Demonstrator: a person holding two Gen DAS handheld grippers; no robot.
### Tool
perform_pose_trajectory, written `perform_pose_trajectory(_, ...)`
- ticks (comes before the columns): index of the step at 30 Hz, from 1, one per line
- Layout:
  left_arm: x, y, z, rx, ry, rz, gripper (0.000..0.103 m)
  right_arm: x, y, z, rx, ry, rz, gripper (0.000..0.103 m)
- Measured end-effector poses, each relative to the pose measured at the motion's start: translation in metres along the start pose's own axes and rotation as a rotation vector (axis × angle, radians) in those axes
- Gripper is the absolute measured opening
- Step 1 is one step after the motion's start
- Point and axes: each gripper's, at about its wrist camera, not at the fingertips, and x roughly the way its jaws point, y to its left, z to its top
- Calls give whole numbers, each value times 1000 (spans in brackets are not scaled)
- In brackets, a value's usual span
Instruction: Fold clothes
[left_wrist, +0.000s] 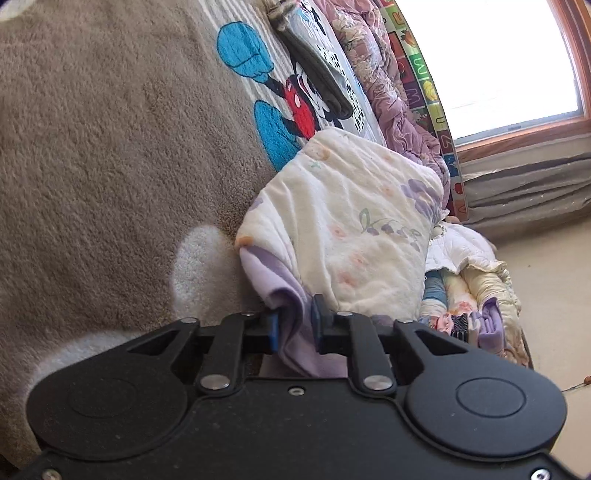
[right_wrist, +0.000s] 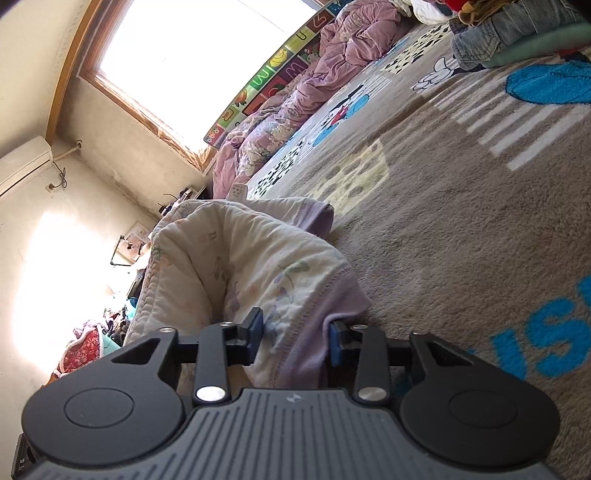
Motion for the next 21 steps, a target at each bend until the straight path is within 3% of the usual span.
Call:
perform_pose_trajectory(1, -1, -4, 0, 50, -14, 10, 7, 0, 0, 0, 0, 3, 12, 26)
perform_pose_trajectory(6, -35, -22, 8, 271, -112, 27, 5, -13, 10, 4, -28, -37, 64, 17)
perform_pose_trajectory(12, -77, -45, 44, 552, -256, 123, 4, -52, 21, 16, -18, -114, 180, 7)
perform_pose_trajectory(16, -82, -44, 74, 610, -303, 230, 4, -78, 22, 22, -27, -150, 239, 6)
perform_pose_trajectory(21, -76, -29, 104, 611, -357, 397, 5, -57, 14, 20, -30, -126, 157, 6)
